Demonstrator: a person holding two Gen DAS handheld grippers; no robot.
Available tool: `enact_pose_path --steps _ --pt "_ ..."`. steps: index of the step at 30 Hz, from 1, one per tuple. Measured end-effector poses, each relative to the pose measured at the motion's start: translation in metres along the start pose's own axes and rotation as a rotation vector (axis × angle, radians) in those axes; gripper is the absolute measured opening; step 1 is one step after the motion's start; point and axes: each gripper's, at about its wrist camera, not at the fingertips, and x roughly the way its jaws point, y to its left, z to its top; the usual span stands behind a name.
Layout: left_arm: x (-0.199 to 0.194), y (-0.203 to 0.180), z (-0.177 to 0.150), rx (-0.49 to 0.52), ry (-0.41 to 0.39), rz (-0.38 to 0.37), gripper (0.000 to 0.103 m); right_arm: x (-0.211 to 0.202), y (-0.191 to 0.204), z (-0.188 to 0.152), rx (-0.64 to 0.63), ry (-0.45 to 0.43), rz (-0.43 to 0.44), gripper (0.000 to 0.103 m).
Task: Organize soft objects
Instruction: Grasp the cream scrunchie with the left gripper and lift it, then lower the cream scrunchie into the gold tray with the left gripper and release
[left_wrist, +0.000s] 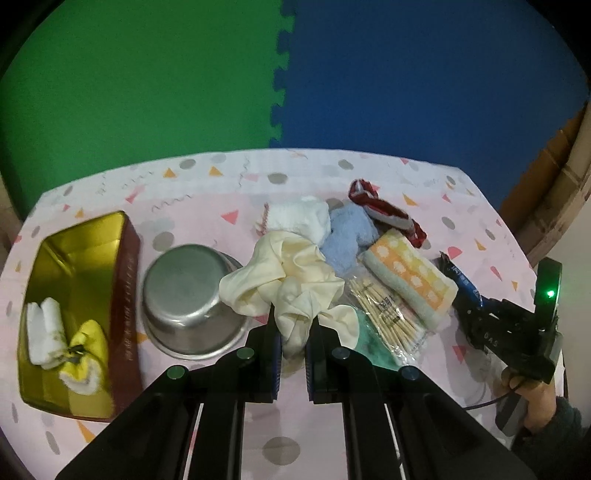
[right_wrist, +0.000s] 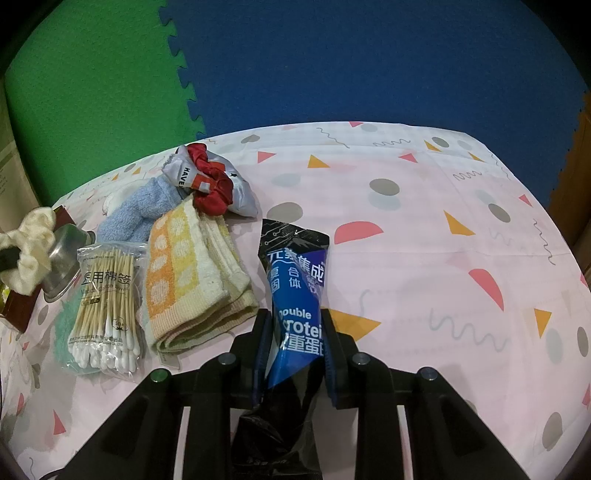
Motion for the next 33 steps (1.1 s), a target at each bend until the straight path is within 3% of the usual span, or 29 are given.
enact_pose_path --steps 5,15,24,33 --pt "-0.013 0.018 0.004 -0.015 -0.024 0.043 0.008 0.000 0.000 0.000 0.000 0.000 0.000 0.026" --pt "-0.029 0.089 0.010 -0.092 -0.046 0.203 0.008 0.000 0.001 0.000 -0.004 0.000 -0.006 0.027" --pt "-0.011 0.165 0.011 -0.175 0.004 0.323 0.009 0.001 0.002 0.000 -0.010 0.000 -0.013 0.027" --pt "0.019 0.212 0.015 -0.224 0.057 0.361 0.009 0.001 0.005 0.000 -0.025 0.003 -0.035 0.027"
